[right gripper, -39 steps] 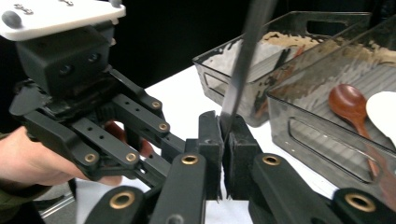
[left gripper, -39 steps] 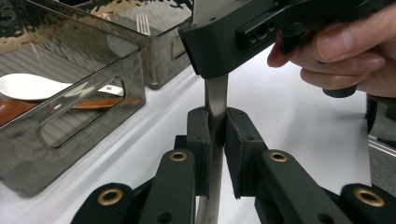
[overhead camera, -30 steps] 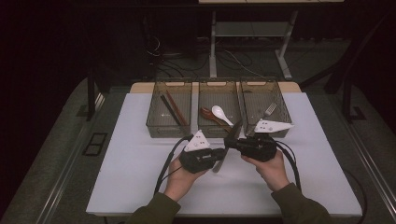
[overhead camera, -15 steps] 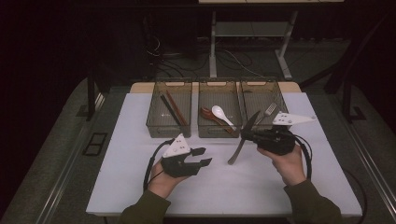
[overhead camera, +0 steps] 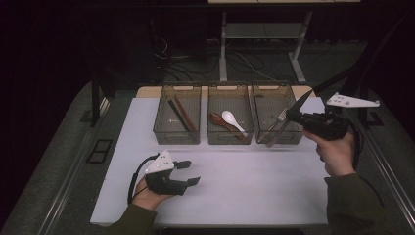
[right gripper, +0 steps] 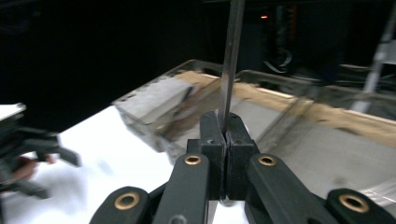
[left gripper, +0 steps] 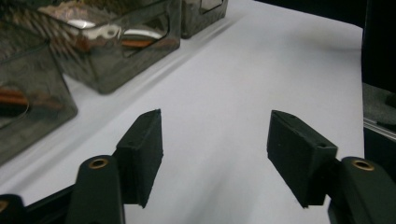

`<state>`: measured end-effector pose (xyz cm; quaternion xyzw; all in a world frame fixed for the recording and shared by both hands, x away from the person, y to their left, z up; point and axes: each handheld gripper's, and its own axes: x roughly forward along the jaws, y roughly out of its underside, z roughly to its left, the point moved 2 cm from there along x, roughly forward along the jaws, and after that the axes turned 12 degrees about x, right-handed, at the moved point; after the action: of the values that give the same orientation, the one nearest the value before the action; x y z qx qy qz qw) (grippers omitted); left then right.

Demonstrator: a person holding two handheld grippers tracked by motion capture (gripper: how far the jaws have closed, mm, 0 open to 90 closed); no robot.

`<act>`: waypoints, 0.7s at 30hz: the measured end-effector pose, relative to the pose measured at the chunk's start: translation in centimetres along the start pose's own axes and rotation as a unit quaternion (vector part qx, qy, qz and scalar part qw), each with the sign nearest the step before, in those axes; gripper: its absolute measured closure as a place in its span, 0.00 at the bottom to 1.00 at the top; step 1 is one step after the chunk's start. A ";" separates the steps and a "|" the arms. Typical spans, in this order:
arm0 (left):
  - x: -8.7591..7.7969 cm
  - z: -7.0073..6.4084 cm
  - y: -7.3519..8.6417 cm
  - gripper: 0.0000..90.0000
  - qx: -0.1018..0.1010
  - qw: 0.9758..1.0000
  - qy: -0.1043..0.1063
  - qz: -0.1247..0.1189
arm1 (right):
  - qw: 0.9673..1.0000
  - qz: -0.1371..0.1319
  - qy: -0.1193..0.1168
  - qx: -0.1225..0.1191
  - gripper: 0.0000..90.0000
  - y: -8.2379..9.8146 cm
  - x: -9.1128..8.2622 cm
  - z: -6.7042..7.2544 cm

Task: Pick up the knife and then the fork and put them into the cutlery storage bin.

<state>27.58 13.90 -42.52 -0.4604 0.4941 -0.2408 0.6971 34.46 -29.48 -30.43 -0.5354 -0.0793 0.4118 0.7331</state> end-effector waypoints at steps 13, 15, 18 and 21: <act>-0.4 0.3 1.6 0.16 -0.013 1.000 -0.005 0.010 | 0.997 -0.001 0.080 -0.001 0.99 -5.0 0.6 -4.7; -0.3 0.3 1.7 0.14 -0.013 1.000 -0.005 0.013 | 0.996 0.007 0.091 -0.001 0.99 -5.2 0.9 -5.3; -0.1 0.3 1.7 0.08 -0.017 1.000 -0.006 0.017 | 0.994 0.022 0.109 -0.003 0.99 -5.1 1.4 -6.1; 0.1 0.3 1.8 0.02 -0.021 1.000 -0.005 0.020 | 0.991 0.044 0.124 -0.002 0.99 -4.7 1.9 -7.1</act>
<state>27.69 14.79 -44.07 -0.4663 0.5051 -0.2140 0.6940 42.07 -33.72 -29.97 -0.5871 0.0348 0.3735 0.7173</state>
